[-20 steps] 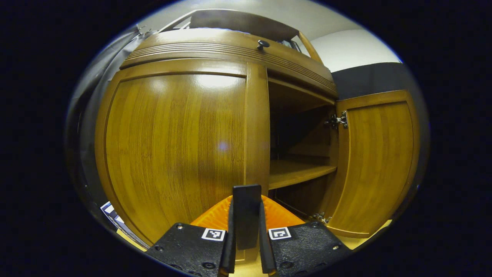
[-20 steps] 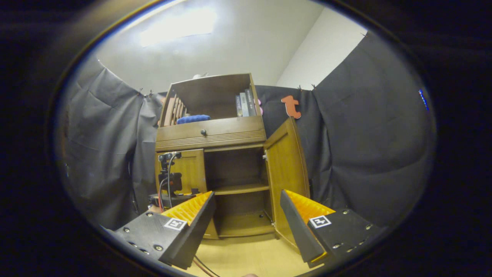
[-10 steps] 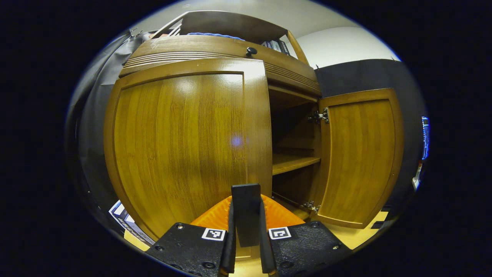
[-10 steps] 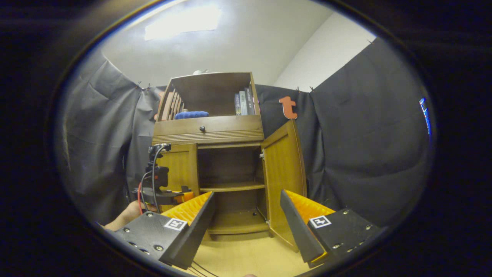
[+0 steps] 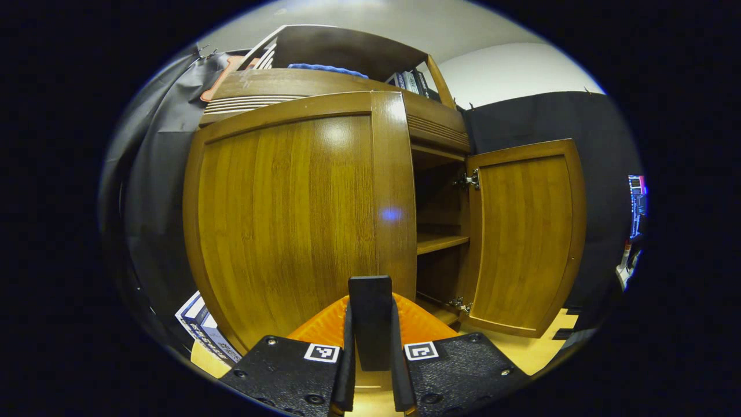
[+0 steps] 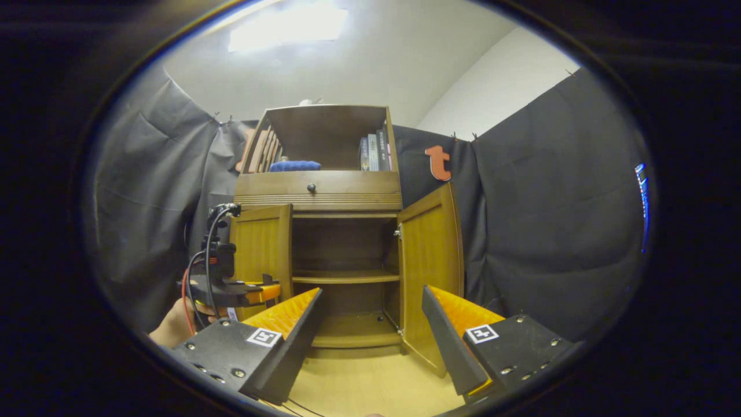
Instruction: Open the right door of the double-door shoe cabinet with the right hand, and open the left door with the left hand.
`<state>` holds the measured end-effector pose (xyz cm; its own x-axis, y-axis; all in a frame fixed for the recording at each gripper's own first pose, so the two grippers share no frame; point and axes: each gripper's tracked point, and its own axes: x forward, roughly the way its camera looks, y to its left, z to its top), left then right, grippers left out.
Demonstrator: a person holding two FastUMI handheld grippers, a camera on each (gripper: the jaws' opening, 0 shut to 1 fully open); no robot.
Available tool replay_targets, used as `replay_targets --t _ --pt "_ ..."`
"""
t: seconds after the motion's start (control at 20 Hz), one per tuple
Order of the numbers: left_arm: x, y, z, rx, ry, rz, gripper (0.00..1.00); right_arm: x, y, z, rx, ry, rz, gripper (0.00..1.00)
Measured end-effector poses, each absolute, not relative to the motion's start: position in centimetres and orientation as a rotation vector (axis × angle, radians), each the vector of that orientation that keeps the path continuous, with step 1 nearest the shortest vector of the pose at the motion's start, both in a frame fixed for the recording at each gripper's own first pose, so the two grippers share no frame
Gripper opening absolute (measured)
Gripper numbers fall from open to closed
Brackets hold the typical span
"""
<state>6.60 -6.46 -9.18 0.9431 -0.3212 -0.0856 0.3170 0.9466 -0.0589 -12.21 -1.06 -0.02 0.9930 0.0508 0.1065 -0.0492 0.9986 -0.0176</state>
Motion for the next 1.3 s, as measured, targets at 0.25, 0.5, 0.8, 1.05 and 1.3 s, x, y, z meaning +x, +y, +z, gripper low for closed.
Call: replay_targets --t 0.25,0.5,0.8,1.05,1.3 --pt "4.0 -5.1 -8.8 -0.042 0.091 -0.319 0.28 -12.5 -1.1 0.0 -0.007 -0.113 0.027 1.0" --pt "2.2 -4.1 -8.4 -0.037 0.096 -0.305 0.28 -12.1 -0.9 -0.6 -0.014 -0.096 0.024 1.0" --pt "-0.1 -1.8 -8.4 -0.034 0.1 -0.287 0.28 -12.3 -0.8 -0.4 -0.026 -0.099 0.036 1.0" --pt "-1.6 -0.1 -8.1 -0.038 0.096 -0.239 0.27 -12.6 -0.7 0.2 -0.051 -0.118 0.055 1.0" --pt "-2.8 1.7 -7.8 -0.021 0.097 -0.194 0.27 -12.3 0.1 0.0 -0.066 -0.123 0.091 0.96"
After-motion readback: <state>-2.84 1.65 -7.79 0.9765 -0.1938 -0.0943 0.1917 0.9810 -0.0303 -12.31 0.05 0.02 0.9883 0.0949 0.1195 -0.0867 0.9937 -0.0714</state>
